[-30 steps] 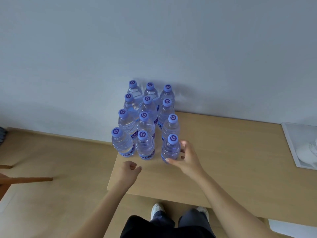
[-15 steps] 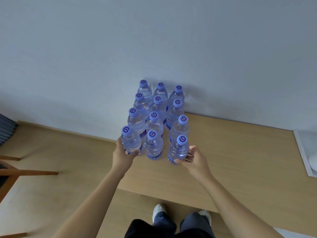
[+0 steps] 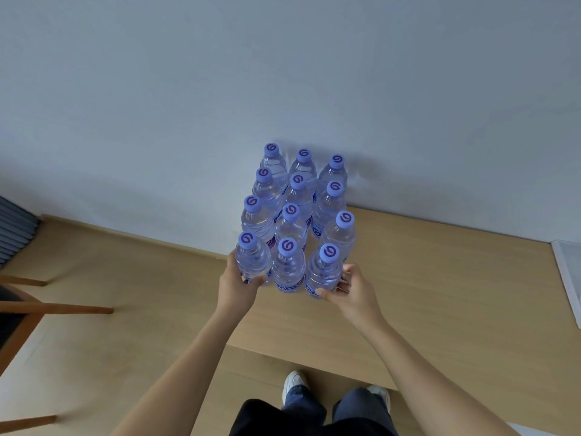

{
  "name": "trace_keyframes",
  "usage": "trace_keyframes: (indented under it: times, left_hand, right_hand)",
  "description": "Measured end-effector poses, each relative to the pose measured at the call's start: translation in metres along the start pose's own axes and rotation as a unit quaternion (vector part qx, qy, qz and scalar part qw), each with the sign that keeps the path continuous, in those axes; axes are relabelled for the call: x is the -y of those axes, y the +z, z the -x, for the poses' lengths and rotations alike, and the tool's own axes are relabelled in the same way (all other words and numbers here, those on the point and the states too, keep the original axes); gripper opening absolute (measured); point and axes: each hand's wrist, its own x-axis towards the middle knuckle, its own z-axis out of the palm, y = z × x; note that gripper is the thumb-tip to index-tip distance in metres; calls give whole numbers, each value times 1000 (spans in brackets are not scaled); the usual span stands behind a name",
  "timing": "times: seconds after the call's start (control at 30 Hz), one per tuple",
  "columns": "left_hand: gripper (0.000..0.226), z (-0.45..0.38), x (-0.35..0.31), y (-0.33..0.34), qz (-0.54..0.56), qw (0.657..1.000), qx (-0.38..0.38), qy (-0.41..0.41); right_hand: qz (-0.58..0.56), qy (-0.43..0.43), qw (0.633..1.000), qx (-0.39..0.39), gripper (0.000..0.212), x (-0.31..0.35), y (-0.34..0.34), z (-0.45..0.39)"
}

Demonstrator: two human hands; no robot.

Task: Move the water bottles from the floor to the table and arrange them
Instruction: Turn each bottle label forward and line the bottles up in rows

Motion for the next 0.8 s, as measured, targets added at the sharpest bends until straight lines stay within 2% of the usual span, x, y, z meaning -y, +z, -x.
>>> trace_keyframes:
  times: [0.47, 0.63, 0.8]
  left_hand:
    - [72, 0, 3, 2, 11, 1000, -5, -6]
    - [77, 0, 7, -6, 36, 998, 32, -38]
    - [45, -19, 10, -27, 103, 987, -59, -107]
  right_hand:
    - [-33, 10, 999, -4, 49, -4, 3, 3]
    - [-32, 15, 999, 23, 57, -10, -5, 7]
    - [-34, 35, 998, -43, 45, -12, -20, 1]
